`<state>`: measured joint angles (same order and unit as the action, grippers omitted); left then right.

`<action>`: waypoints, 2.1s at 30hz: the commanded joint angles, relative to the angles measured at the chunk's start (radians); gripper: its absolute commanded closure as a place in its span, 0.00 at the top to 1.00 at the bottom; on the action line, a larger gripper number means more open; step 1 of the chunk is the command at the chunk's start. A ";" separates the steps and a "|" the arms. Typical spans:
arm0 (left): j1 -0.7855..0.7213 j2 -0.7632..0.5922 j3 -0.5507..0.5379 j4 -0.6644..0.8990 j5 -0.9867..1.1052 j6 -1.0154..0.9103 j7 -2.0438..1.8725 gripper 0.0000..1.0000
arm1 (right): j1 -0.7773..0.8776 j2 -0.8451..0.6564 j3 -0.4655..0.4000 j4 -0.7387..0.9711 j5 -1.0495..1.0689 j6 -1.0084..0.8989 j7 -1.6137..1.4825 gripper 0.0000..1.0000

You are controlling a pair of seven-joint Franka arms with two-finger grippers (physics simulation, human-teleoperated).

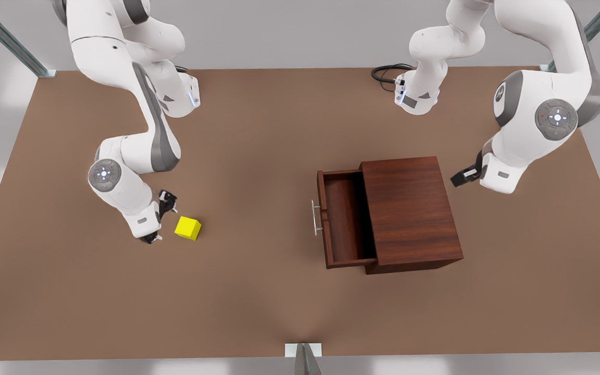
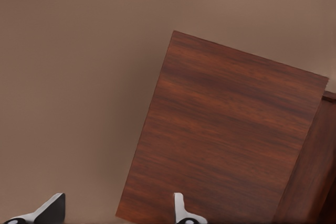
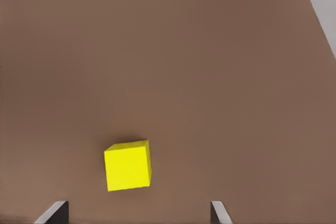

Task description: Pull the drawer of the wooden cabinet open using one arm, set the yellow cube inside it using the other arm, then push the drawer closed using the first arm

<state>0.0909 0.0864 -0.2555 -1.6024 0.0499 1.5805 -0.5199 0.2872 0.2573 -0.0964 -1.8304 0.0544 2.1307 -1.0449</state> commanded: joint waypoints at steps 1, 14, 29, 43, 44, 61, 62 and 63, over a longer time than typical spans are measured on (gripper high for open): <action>0.003 0.009 -0.001 0.018 -0.019 0.010 0.417 1.00 | 0.003 0.000 0.000 -0.033 0.004 0.106 -0.385 1.00; 0.001 0.006 -0.004 0.004 -0.018 0.010 0.411 1.00 | 0.014 0.095 0.001 -0.125 0.005 0.199 -0.305 1.00; -0.002 0.004 -0.005 0.001 -0.016 0.010 0.405 1.00 | 0.014 0.157 0.001 -0.185 0.047 0.276 -0.165 1.00; -0.005 0.004 -0.007 0.001 -0.013 0.012 0.403 1.00 | 0.006 0.232 0.000 -0.193 0.093 0.361 -0.155 1.00; -0.003 0.004 -0.007 0.001 -0.013 0.012 0.403 1.00 | 0.004 0.235 -0.002 -0.198 0.091 0.368 -0.155 1.00; -0.005 0.004 -0.007 0.001 -0.013 0.012 0.403 1.00 | 0.012 0.149 -0.002 -0.179 0.121 0.219 -0.176 0.51; -0.003 0.004 -0.007 0.001 -0.012 0.012 0.403 1.00 | 0.013 0.134 -0.002 -0.173 0.121 0.203 -0.175 0.51; -0.003 0.004 -0.007 0.001 -0.012 0.012 0.403 1.00 | 0.017 0.126 0.001 -0.152 0.162 0.169 -0.178 0.51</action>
<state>0.0863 0.0916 -0.2611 -1.6019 0.0368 1.5927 -0.1277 0.3037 0.3928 -0.0964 -1.9890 0.1957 2.4067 -1.2267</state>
